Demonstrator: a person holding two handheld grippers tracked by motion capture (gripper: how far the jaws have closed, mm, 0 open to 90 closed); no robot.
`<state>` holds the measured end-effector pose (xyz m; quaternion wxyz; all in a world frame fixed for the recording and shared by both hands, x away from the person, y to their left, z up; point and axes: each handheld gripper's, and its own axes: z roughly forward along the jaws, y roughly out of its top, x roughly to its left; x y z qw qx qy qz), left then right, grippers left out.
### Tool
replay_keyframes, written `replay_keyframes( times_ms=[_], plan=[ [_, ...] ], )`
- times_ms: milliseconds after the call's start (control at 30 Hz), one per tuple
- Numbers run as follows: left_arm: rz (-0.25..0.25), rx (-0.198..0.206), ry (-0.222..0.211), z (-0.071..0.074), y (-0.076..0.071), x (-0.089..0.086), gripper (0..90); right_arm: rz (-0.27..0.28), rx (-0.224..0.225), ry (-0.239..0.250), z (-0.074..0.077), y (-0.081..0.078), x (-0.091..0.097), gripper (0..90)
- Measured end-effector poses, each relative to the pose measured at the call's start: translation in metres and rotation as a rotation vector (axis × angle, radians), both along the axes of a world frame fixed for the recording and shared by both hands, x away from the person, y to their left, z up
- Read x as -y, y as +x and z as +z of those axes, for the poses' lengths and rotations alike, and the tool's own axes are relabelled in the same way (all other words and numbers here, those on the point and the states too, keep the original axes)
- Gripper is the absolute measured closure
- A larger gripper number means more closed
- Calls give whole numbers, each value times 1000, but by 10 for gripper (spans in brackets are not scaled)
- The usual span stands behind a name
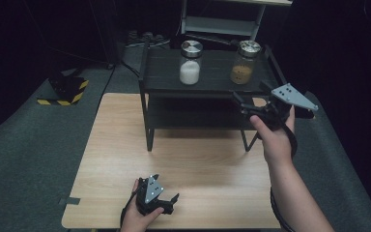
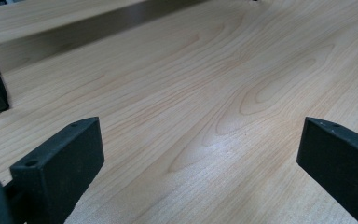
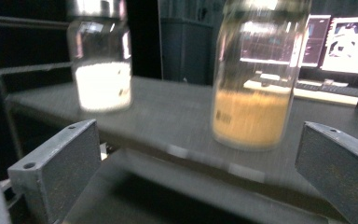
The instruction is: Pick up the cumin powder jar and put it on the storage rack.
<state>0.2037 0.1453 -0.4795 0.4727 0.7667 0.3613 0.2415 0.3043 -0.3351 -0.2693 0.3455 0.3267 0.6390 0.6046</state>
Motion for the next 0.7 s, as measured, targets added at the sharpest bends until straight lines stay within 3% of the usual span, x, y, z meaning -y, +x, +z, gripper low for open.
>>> replay_keyframes(
  times_ms=[167, 333, 433, 700],
  plan=[
    [0, 3, 4, 0, -1, 1, 9, 14, -9, -35, -26, -14, 7, 5],
    [1, 3, 1, 0, -1, 1, 9, 23, -35, -35, -51, -25, 16, 4],
    [2, 4, 3, 0, -1, 1, 9, 38, -62, -41, -68, -32, 22, 5],
    [3, 7, 7, 0, -2, 2, 9, 33, -150, -125, -120, -53, 30, 5]
  ],
)
